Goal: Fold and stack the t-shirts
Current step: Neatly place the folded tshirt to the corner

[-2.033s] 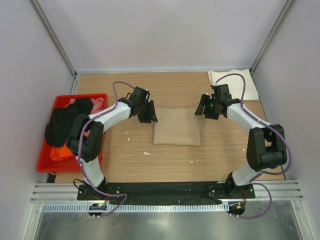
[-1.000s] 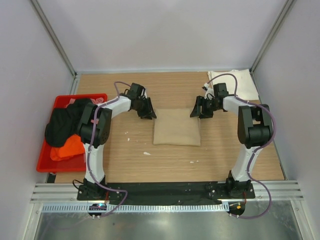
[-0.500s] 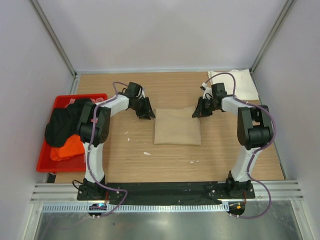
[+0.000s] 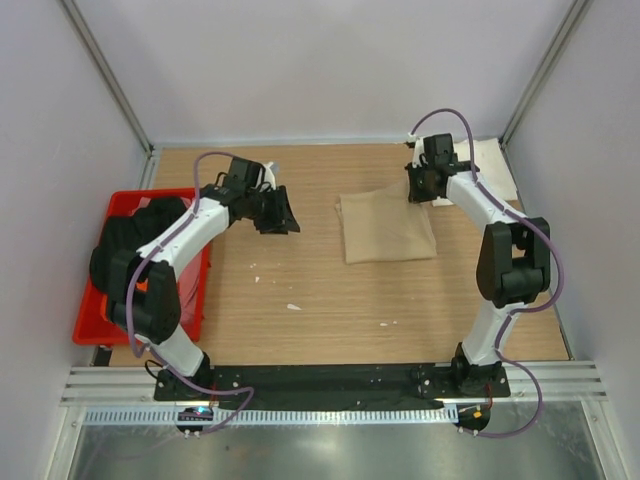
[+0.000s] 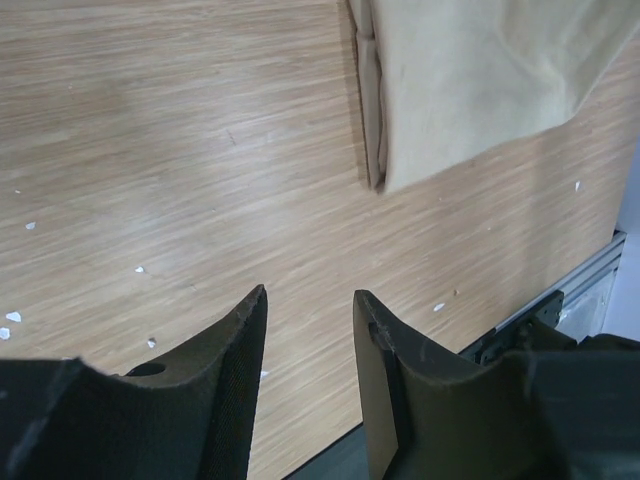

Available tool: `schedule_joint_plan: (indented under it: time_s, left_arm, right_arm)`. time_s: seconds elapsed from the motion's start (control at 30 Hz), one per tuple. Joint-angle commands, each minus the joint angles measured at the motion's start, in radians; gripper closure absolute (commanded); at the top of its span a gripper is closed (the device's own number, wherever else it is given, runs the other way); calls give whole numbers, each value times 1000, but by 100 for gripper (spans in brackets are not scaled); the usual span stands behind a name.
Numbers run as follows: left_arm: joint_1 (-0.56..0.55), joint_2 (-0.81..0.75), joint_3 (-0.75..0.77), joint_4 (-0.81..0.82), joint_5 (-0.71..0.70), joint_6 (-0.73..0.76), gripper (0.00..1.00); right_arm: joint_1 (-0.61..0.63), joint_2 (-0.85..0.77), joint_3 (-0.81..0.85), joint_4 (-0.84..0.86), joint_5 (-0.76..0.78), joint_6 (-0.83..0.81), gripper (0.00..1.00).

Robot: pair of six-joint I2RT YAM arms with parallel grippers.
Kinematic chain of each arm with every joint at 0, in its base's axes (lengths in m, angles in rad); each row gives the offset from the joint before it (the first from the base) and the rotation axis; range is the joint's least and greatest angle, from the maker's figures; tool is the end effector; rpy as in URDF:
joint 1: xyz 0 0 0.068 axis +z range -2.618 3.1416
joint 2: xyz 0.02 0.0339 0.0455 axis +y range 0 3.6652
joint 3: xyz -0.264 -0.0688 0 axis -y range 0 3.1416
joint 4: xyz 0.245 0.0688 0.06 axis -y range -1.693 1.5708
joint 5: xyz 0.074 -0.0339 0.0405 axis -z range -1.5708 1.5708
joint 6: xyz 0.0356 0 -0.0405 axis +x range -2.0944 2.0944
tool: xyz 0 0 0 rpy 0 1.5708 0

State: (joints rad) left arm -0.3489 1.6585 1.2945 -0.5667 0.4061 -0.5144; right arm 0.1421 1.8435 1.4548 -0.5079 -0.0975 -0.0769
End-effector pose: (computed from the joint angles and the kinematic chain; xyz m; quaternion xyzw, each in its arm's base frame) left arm 0.3308 -0.1353 0.2597 -0.0136 0.9318 -0.3028 0.1998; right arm 0.4043 0.0613 0.2449 -0.1190 0.9352 0.0567 0.3287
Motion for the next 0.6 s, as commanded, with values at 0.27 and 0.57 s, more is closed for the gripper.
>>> schedule_joint_plan:
  time_s: [0.27,0.57]
  left_arm:
    - [-41,-66,-34,-4,76,28,58]
    - [-41,-77,-29,-4,82,31,58]
  right_arm:
    - [-6,2,108,127,445,-193,99]
    - [-52,11,226,138,489,-256,99]
